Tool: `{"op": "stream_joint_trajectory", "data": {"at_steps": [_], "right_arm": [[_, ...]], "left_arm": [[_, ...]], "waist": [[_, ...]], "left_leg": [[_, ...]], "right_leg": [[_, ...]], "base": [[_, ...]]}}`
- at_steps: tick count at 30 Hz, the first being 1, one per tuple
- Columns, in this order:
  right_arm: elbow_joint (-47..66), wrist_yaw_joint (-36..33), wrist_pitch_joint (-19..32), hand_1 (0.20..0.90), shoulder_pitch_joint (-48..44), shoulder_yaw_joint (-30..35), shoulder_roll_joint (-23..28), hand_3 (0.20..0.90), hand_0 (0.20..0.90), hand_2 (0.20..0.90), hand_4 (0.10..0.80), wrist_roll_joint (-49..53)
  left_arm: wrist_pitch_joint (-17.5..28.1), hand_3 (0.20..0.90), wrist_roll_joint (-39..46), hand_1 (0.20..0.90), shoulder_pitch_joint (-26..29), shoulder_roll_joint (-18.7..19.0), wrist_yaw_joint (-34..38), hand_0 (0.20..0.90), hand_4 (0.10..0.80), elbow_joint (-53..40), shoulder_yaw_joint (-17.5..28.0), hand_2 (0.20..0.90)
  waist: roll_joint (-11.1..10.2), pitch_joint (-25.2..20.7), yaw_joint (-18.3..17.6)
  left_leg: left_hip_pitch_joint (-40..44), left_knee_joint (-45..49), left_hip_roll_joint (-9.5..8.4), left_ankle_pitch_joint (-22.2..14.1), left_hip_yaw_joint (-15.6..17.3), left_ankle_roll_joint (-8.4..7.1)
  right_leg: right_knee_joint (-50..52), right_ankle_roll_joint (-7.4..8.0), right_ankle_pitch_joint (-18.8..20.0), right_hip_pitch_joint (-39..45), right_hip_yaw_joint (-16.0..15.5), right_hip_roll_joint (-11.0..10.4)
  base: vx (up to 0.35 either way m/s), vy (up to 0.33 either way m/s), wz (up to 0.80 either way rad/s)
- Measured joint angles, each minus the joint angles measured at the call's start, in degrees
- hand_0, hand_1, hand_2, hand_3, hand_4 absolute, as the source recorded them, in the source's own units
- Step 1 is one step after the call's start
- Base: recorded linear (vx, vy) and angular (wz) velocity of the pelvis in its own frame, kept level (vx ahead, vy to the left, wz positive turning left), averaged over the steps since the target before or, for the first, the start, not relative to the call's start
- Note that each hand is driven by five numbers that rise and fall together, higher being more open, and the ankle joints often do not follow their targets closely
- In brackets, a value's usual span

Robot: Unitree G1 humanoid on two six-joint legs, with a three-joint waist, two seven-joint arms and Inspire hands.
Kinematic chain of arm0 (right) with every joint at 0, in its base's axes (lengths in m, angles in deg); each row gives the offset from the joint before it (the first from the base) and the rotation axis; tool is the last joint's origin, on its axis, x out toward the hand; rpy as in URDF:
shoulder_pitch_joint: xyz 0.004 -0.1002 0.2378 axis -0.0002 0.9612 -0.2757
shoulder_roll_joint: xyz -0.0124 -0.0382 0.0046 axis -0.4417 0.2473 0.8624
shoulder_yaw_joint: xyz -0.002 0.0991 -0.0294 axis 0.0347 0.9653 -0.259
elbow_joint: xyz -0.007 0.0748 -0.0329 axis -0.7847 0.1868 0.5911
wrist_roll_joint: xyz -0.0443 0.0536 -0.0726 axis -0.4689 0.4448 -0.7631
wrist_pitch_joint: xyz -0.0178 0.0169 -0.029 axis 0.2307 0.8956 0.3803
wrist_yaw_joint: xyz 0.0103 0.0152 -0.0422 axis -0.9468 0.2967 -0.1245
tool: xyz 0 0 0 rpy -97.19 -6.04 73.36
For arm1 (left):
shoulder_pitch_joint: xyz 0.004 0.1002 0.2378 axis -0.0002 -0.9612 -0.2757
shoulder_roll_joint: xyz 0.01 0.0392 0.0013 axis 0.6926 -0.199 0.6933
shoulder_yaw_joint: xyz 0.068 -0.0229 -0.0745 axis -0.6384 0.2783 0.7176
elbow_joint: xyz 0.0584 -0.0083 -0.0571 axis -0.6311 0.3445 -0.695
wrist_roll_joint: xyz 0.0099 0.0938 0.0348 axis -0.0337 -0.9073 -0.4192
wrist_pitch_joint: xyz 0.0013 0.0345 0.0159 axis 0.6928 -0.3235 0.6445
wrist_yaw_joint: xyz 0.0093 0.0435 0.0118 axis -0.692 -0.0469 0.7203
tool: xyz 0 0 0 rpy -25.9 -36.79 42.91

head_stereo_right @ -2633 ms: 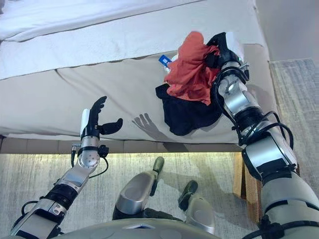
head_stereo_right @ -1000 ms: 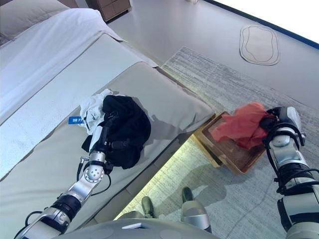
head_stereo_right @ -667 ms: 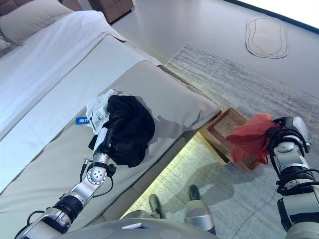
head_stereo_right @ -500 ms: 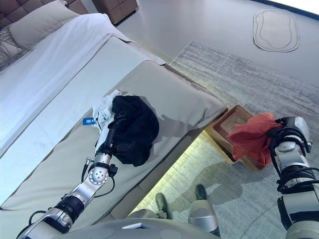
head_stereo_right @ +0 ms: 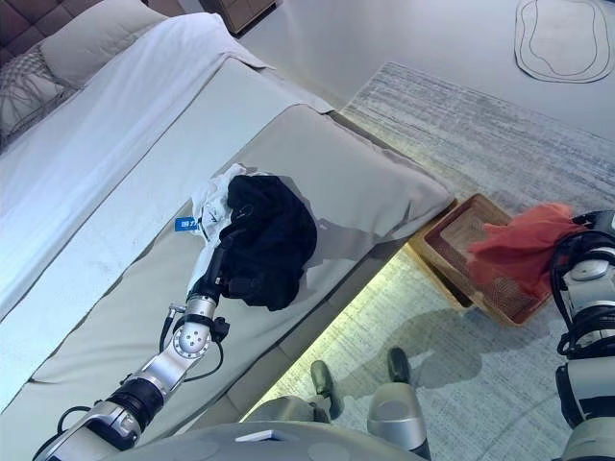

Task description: Pick up the clothes from the bed and place them into the basket

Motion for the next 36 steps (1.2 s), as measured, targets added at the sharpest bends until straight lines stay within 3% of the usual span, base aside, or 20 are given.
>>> {"op": "stream_joint_trajectory", "data": {"at_steps": [18,31,36], "right_arm": [[-0.1,2.2,0.0,0.9,-0.9,0.0,0.3,0.9,0.9,0.9,0.8,-1.5],[4.3,3.5,0.7,0.9,-1.8,-0.8,-1.4,0.9,0.9,0.9,0.8,-1.6],[10.4,2.2,2.9,0.9,-2.6,-4.6,-4.0,0.9,0.9,0.9,0.8,-2.4]], "left_arm": [[0.9,0.9,0.5,0.9,0.0,0.0,0.0,0.9,0.8,0.0,0.1,0.9],[0.8,0.9,0.5,0.9,0.0,0.0,0.0,0.9,0.8,0.1,0.5,0.9],[0.5,0.9,0.5,0.9,-0.2,0.0,0.2,0.9,0.8,0.5,1.4,0.9]], "waist": [[-0.8,0.7,0.4],[-3.4,1.9,2.7],[-4.9,1.6,4.8]], "left_leg": [[-0.2,0.0,0.0,0.4,-0.8,-0.56],[0.4,0.0,0.12,0.3,-2.8,-0.49],[0.2,0.0,0.37,0.0,-3.7,-0.03]], "right_leg": [[0.0,-0.23,0.2,0.6,-1.4,-0.1],[0.0,-0.16,0.7,2.0,-3.1,0.1],[0.0,-0.27,0.8,2.3,-4.1,0.5]], "base": [[0.005,0.006,0.04],[0.003,-0.002,0.07],[0.01,0.002,0.1]]}}
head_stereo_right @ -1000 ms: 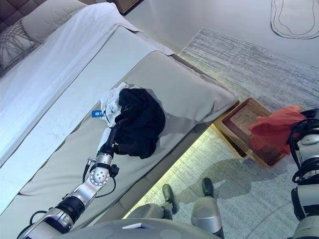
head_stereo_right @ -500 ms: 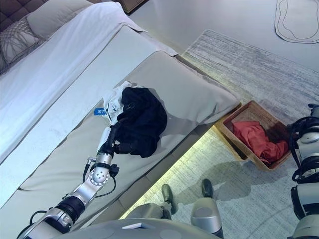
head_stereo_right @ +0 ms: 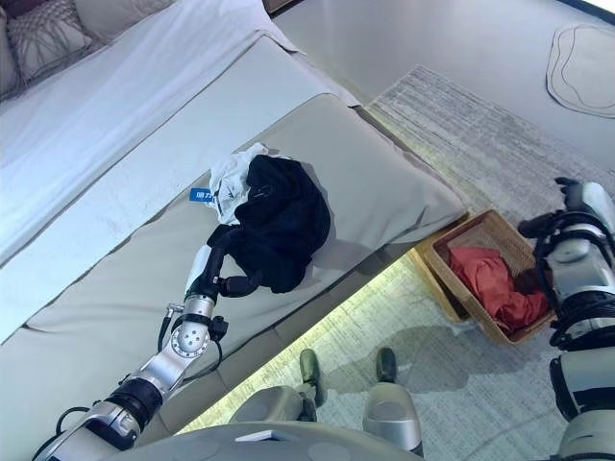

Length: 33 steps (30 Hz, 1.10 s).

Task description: Pick up the clothes from the bed and place them into the basket

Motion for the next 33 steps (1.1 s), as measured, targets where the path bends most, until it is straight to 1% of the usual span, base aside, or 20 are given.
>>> {"op": "stream_joint_trajectory", "data": {"at_steps": [4,6,8,10,12,13,14,15,18,20,21,24,26,28,30,31,32,33], "right_arm": [[3.6,-2.7,1.3,0.9,-1.8,-3.4,-2.6,0.9,0.9,0.9,0.8,-2.4],[4.0,-3.8,2.0,0.9,-3.7,-5.3,-4.2,0.9,0.9,0.9,0.8,-4.3],[4.6,-3.9,2.5,0.9,-5.1,-6.8,-4.9,0.9,0.9,0.9,0.8,-4.9],[4.6,-3.9,2.5,0.9,-7.0,-7.5,-6.8,0.9,0.9,0.9,0.8,-4.9],[4.4,-3.8,2.5,0.9,-8.6,-8.2,-8.6,0.9,0.9,0.9,0.8,-4.9],[4.3,-3.8,2.5,0.9,-8.9,-8.6,-8.8,0.9,0.9,0.9,0.8,-4.9],[3.5,-3.8,2.4,0.9,-10.2,-9.7,-9.7,0.9,0.9,0.9,0.8,-4.9],[2.3,-3.8,2.4,0.9,-11.2,-10.2,-10.7,0.9,0.9,0.9,0.8,-4.9],[-4.3,-3.8,2.0,0.9,-15.0,-12.7,-13.4,0.9,0.9,0.9,0.8,-5.5],[-7.0,-3.8,1.5,0.9,-15.5,-13.6,-14.3,0.9,0.9,0.9,0.8,-5.4],[-8.1,-3.8,1.4,0.9,-15.9,-13.6,-14.5,0.9,0.9,0.9,0.8,-5.4],[-10.9,-3.9,1.1,0.9,-18.0,-13.6,-14.5,0.9,0.9,0.9,0.8,-5.4],[-12.2,-3.9,1.0,0.9,-19.5,-14.0,-14.4,0.9,0.9,0.9,0.8,-5.4],[-12.6,-4.1,0.1,0.9,-20.7,-14.1,-14.4,0.9,0.9,0.9,0.8,-5.3],[-13.3,-4.2,-0.6,0.9,-22.7,-14.1,-14.4,0.9,0.9,0.9,0.8,-5.3],[-13.4,-4.2,-1.0,0.9,-23.5,-14.3,-14.5,0.9,0.9,0.9,0.8,-5.3],[-13.4,-4.2,-1.2,0.9,-23.5,-14.7,-14.6,0.9,0.9,0.9,0.8,-5.3],[-13.4,-4.1,-1.6,0.9,-23.5,-15.3,-14.7,0.9,0.9,0.9,0.8,-5.3]], "left_arm": [[0.0,0.9,0.0,0.9,-0.4,0.0,0.4,0.9,0.8,0.0,0.4,0.9],[0.0,0.9,0.0,0.9,-1.1,0.0,0.9,0.9,0.8,0.0,1.7,0.9],[0.0,0.9,0.0,0.9,-1.3,0.0,1.8,0.9,0.8,0.0,2.9,0.9],[-0.1,0.9,0.0,0.9,-1.9,0.1,2.4,0.9,0.8,0.0,4.2,0.9],[0.0,0.9,0.0,0.9,-2.2,0.3,2.8,0.9,0.8,0.0,4.5,0.9],[0.0,0.9,0.0,0.9,-2.3,0.4,2.8,0.9,0.8,0.0,4.5,0.9],[0.0,0.9,0.0,0.9,-2.3,0.5,2.9,0.9,0.8,0.0,4.5,0.9],[0.0,0.9,0.1,0.9,-2.3,0.6,2.9,0.9,0.8,0.0,4.5,0.9],[0.5,0.9,0.9,0.9,-2.1,0.9,3.1,0.9,0.8,0.0,4.3,0.9],[0.5,0.9,1.3,0.9,-2.0,1.1,3.5,0.9,0.8,0.0,4.1,0.9],[0.6,0.9,1.8,0.9,-2.0,1.1,3.7,0.9,0.8,0.0,3.7,0.9],[1.9,0.9,2.3,0.9,-1.8,1.2,4.2,0.9,0.8,-0.3,3.1,0.9],[3.1,0.9,2.4,0.9,-1.1,1.3,4.9,0.9,0.8,-0.9,2.9,0.9],[3.5,0.9,3.1,0.9,1.2,2.3,5.4,0.9,0.8,-1.6,1.9,0.9],[3.7,0.9,3.4,0.9,4.2,2.5,5.5,0.9,0.8,-2.0,1.4,0.9],[3.7,0.9,3.5,0.9,5.4,2.5,5.5,0.9,0.8,-2.7,1.3,0.9],[3.7,0.9,3.5,0.9,5.8,2.4,5.5,0.9,0.8,-3.4,1.1,0.9],[3.8,0.9,3.5,0.9,6.0,2.4,5.6,0.9,0.8,-4.0,0.8,0.9]], "waist": [[-0.9,-0.5,1.9],[-1.4,-0.9,3.0],[-1.8,-1.1,5.0],[-2.1,-1.3,6.2],[-2.1,-1.3,8.1],[-2.2,-1.3,8.5],[-2.2,-1.3,9.0],[-2.2,-1.3,9.8],[-2.0,-1.3,11.6],[-1.7,-1.1,13.0],[-1.1,-0.5,13.5],[2.0,2.8,13.9],[3.3,5.6,14.0],[3.3,8.2,14.3],[3.2,11.6,14.5],[2.9,13.6,14.7],[2.6,14.0,15.0],[2.4,14.1,15.2]], "left_leg": [[-0.2,0.0,-0.01,0.0,-1.7,0.0],[-0.8,0.0,-0.03,0.0,-2.8,0.03],[-1.4,0.0,-0.09,0.3,-4.4,0.34],[-2.0,0.0,-0.15,0.4,-5.3,0.56],[-2.8,0.0,-0.28,0.7,-6.2,0.68],[-3.0,0.0,-0.34,0.8,-6.4,0.82],[-3.8,0.0,-0.46,1.1,-7.4,0.8],[-4.5,0.0,-0.59,1.4,-7.7,0.78],[-7.8,0.8,-1.23,2.2,-9.6,0.75],[-9.2,0.8,-1.47,2.8,-10.4,0.56],[-9.6,1.0,-1.69,2.9,-10.7,0.53],[-10.9,2.9,-2.8,2.9,-11.4,0.54],[-12.2,4.3,-3.45,2.8,-11.4,0.49],[-15.3,6.6,-4.44,2.5,-11.4,0.7],[-17.4,8.8,-5.5,1.9,-11.4,1.46],[-19.0,10.9,-6.32,1.2,-11.3,2.02],[-20.4,12.6,-6.9,0.7,-11.0,2.64],[-21.6,14.0,-7.22,0.4,-10.8,2.79]], "right_leg": [[0.0,-0.01,0.0,0.6,-1.4,0.0],[0.0,-0.03,0.0,0.7,-2.4,0.1],[0.0,-0.03,0.0,0.7,-3.9,0.1],[0.0,-0.03,0.0,0.6,-5.0,0.1],[0.0,-0.05,0.0,0.4,-6.0,0.1],[0.0,-0.05,0.0,0.2,-6.3,0.0],[0.0,-0.05,0.0,-0.2,-7.0,0.0],[0.0,-0.05,0.0,-0.8,-7.4,-0.2],[0.2,-0.05,0.0,-2.9,-9.1,-0.6],[0.9,0.03,-0.1,-4.3,-10.0,-0.9],[1.8,0.33,-0.5,-4.9,-10.1,-1.3],[6.5,0.85,-2.4,-7.2,-10.4,-3.1],[12.0,0.62,-4.9,-10.2,-10.2,-4.6],[20.1,0.24,-8.1,-15.7,-9.9,-6.8],[26.4,-0.15,-10.3,-19.5,-9.5,-8.8],[30.2,-0.12,-11.6,-21.8,-8.9,-9.9],[32.4,-0.3,-12.4,-23.5,-8.2,-10.8],[34.0,-0.36,-12.9,-24.8,-8.1,-11.5]], "base": [[0.026,0.016,0.19],[0.037,0.018,0.3],[0.036,0.031,0.33],[0.01,0.044,0.3],[-0.022,0.062,0.27],[-0.053,0.066,0.27],[-0.091,0.053,0.26],[-0.143,0.066,0.3],[-0.134,0.059,0.32],[-0.108,0.077,0.22],[-0.078,0.086,0.15],[-0.058,0.083,0.11],[-0.07,0.065,0.08],[-0.074,0.036,0.15],[0.005,0.037,0.15],[0.018,0.061,0.08],[-0.017,0.077,0.08],[-0.021,0.035,0.05]]}}
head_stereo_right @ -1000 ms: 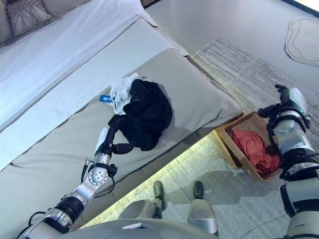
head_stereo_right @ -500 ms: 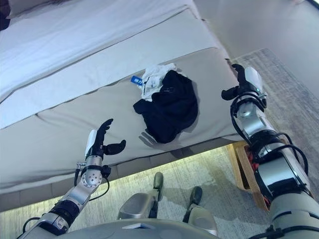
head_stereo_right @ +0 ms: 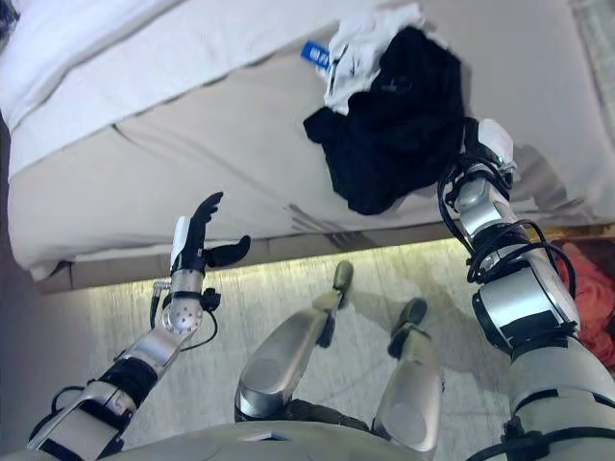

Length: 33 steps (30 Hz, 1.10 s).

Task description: Pick up the clothes from the bed and place them into the basket

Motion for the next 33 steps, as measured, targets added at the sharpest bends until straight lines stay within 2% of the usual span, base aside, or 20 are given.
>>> {"op": "stream_joint_trajectory", "data": {"at_steps": [3,9,12,21,22,23,24,25,26,27,33], "right_arm": [[0.0,-0.2,-0.8,0.9,-0.4,-0.6,0.0,0.9,0.9,0.9,0.8,0.0],[-1.3,-0.8,-1.2,0.9,-5.5,-1.1,0.5,0.9,0.9,0.9,0.8,0.2],[-1.7,-0.8,-1.3,0.9,-7.3,-1.1,1.2,0.9,0.9,0.9,0.8,1.2],[-1.7,-1.0,-1.0,0.9,-9.1,-1.1,1.8,0.9,0.9,0.9,0.8,4.0],[-1.6,-0.9,-0.7,0.862,-9.1,-1.1,1.5,0.856,0.862,0.862,0.756,4.5],[-1.5,-0.9,-0.3,0.862,-9.1,-1.1,1.4,0.856,0.862,0.862,0.756,5.3],[-1.5,-1.0,0.2,0.759,-9.1,-1.1,1.2,0.735,0.759,0.759,0.635,5.9],[-1.4,-1.0,0.8,0.596,-9.1,-1.1,1.1,0.546,0.596,0.596,0.446,6.8],[-1.3,-1.1,1.3,0.493,-9.1,-1.1,0.9,0.425,0.493,0.493,0.325,7.6],[-1.2,-1.3,2.0,0.3,-9.1,-1.0,0.8,0.2,0.3,0.3,0.1,8.3],[-0.8,-2.6,4.2,0.3,-9.4,-0.4,0.1,0.2,0.3,0.3,0.1,11.4]], "left_arm": [[0.0,0.9,0.0,0.9,0.1,0.1,0.8,0.9,0.8,-2.2,-1.1,0.9],[0.0,0.9,0.2,0.9,0.6,0.0,1.8,0.9,0.8,-4.1,-3.0,0.9],[-0.2,0.9,1.1,0.9,-0.2,0.1,1.9,0.9,0.8,-4.2,-3.4,0.9],[-1.1,0.9,2.2,0.9,-2.6,0.1,2.1,0.9,0.8,-4.6,-3.3,0.9],[-1.1,0.9,2.2,0.9,-2.7,0.2,2.1,0.9,0.8,-4.7,-3.3,0.9],[-1.1,0.9,2.2,0.9,-3.0,0.4,2.1,0.9,0.8,-5.2,-3.3,0.9],[-1.1,0.9,2.2,0.9,-3.3,0.5,2.1,0.9,0.8,-5.9,-3.3,0.9],[-1.1,0.9,2.2,0.9,-3.6,0.7,2.1,0.9,0.8,-6.5,-3.3,0.9],[-1.1,0.9,2.2,0.9,-3.6,0.7,2.1,0.9,0.8,-6.5,-3.3,0.9],[-1.1,0.9,2.2,0.9,-3.6,0.8,2.1,0.9,0.8,-6.5,-3.3,0.9],[-1.0,0.9,2.3,0.9,-4.3,2.1,1.8,0.9,0.8,-6.4,-3.3,0.9]], "waist": [[-0.1,0.1,0.3],[0.0,0.1,0.0],[0.0,0.1,0.2],[0.1,0.2,0.8],[0.1,0.2,1.0],[0.1,0.2,1.1],[0.1,0.1,1.2],[0.1,0.1,1.2],[0.1,0.1,1.3],[0.1,0.1,1.3],[0.1,0.1,2.0]], "left_leg": [[-4.0,4.8,-0.39,-1.6,0.2,1.16],[-14.9,17.0,-0.45,-5.4,0.3,1.89],[-19.5,22.5,-0.68,-7.8,0.4,1.71],[-24.4,27.2,-1.12,-8.4,0.5,1.79],[-24.4,27.3,-1.11,-8.4,0.5,1.79],[-24.4,27.5,-1.06,-8.4,0.4,1.79],[-24.4,27.4,-1.05,-8.4,0.4,1.78],[-24.4,27.3,-1.05,-8.4,0.4,1.78],[-24.3,27.2,-1.06,-8.4,0.3,1.78],[-24.3,26.9,-1.08,-8.4,0.3,1.77],[-23.3,26.8,-1.11,-8.4,0.2,1.78]], "right_leg": [[3.4,-0.51,-0.9,-3.2,0.7,-0.6],[11.1,-2.0,-2.8,-11.9,1.8,-1.7],[15.5,-2.28,-4.3,-15.8,2.8,-2.2],[20.0,-2.13,-4.6,-20.6,4.1,-3.0],[20.1,-2.12,-4.6,-20.6,4.2,-3.0],[20.2,-2.12,-4.6,-20.6,4.2,-3.0],[20.2,-2.11,-4.6,-20.6,4.2,-2.9],[20.2,-2.11,-4.6,-20.6,4.2,-2.9],[20.3,-2.11,-4.6,-20.6,4.2,-2.9],[20.2,-2.11,-4.6,-20.6,4.2,-2.9],[20.3,-2.13,-4.6,-19.5,4.1,-3.1]], "base": [[-0.022,0.041,0.03],[-0.014,0.047,0.04],[0.002,0.021,0.04],[0.003,0.003,0.02],[0.0,0.0,0.0],[0.0,0.0,0.0],[0.0,0.0,0.0],[0.0,-0.017,0.04],[0.0,-0.019,0.05],[0.003,-0.016,0.07],[0.002,-0.003,0.02]]}}
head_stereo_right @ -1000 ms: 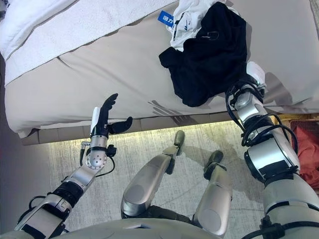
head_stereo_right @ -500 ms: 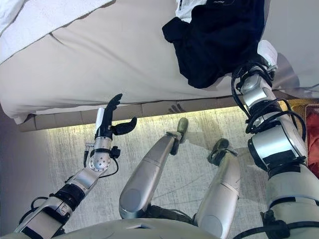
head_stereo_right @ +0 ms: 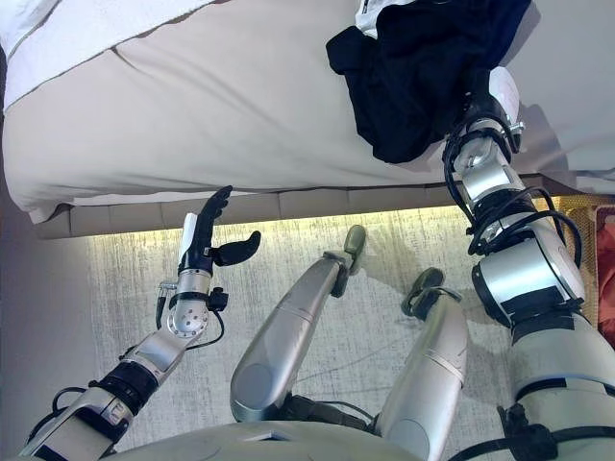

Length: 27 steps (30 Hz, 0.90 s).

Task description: Pick up the clothes from the bed and place them into the basket

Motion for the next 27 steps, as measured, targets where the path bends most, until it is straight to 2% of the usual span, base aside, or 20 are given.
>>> {"op": "stream_joint_trajectory", "data": {"at_steps": [7,15,19,21,24,25,26,27], "right_arm": [[0.1,-2.1,0.0,0.3,-1.1,0.1,-0.2,0.2,0.3,0.3,0.1,1.0],[-0.1,-2.1,0.0,0.3,-1.7,1.8,-0.1,0.2,0.3,0.3,0.1,1.7],[-0.2,-2.1,-0.1,0.3,-1.2,2.0,-0.1,0.2,0.3,0.3,0.1,3.2],[-0.2,-2.2,-0.1,0.3,-0.8,2.3,0.0,0.2,0.3,0.3,0.1,3.5],[0.0,-2.3,-0.1,0.3,-0.1,3.1,0.0,0.2,0.3,0.3,0.1,3.8],[0.0,-2.5,-0.1,0.3,0.0,3.8,0.1,0.2,0.3,0.3,0.1,3.8],[0.4,-3.0,-0.1,0.3,0.0,4.6,0.3,0.2,0.3,0.3,0.1,3.9],[1.7,-3.1,-0.1,0.3,0.5,4.9,1.0,0.2,0.3,0.3,0.1,4.3]], "left_arm": [[0.1,0.9,0.3,0.9,-1.2,0.2,-1.1,0.9,0.8,0.1,0.1,0.9],[0.1,0.9,1.0,0.9,-1.3,0.3,-2.3,0.9,0.8,0.2,0.2,0.9],[0.0,0.9,1.0,0.9,-1.1,0.2,-2.3,0.9,0.8,0.3,0.2,0.9],[-0.1,0.9,1.0,0.9,-1.0,0.2,-2.3,0.9,0.8,0.3,0.2,0.9],[-0.8,0.9,0.9,0.9,-0.6,0.2,-2.3,0.9,0.8,0.4,0.2,0.9],[-1.0,0.9,0.9,0.9,-0.3,0.2,-2.3,0.9,0.8,0.4,0.3,0.9],[-1.3,0.9,0.9,0.9,0.1,0.2,-2.3,0.9,0.8,0.4,0.4,0.9],[-1.5,0.9,0.9,0.9,0.3,0.2,-2.4,0.9,0.8,0.4,0.4,0.9]], "waist": [[0.0,0.0,-0.1],[0.0,0.0,-0.1],[0.0,0.0,-0.2],[-0.1,0.0,-0.3],[-0.6,-0.2,-0.4],[-0.9,-0.2,-0.5],[-1.6,-0.2,-1.1],[-1.7,-0.2,-1.6]], "left_leg": [[4.0,-0.1,-0.72,0.0,-0.3,0.01],[7.3,-0.6,-0.76,0.0,-0.7,0.01],[12.1,-4.7,-0.58,0.0,-0.6,-0.01],[15.4,-7.8,0.09,0.0,0.0,-0.03],[20.7,-13.8,1.25,0.0,0.8,-0.14],[21.6,-15.0,1.27,0.0,1.1,-0.41],[22.8,-15.7,1.32,-0.6,2.0,-1.59],[22.3,-10.5,1.59,-2.0,2.0,0.65]], "right_leg": [[-0.1,-0.02,0.0,4.3,-0.4,-0.9],[-1.3,-0.08,-0.1,8.2,-1.2,-0.9],[-5.2,-0.06,0.0,12.6,-1.9,-0.7],[-8.7,-0.05,0.0,15.7,-2.9,-0.4],[-14.3,-0.02,0.0,20.6,-3.1,1.6],[-15.4,-0.03,0.0,21.1,-3.0,1.7],[-17.9,-0.07,0.0,22.6,-3.1,1.5],[-19.0,-0.04,0.1,24.2,-3.7,1.1]], "base": [[0.006,-0.005,0.02],[0.004,-0.027,0.03],[0.027,-0.039,-0.06],[0.068,-0.033,-0.17],[0.087,-0.04,-0.24],[0.094,-0.031,-0.15],[0.093,-0.016,-0.05],[0.109,-0.012,-0.27]]}}
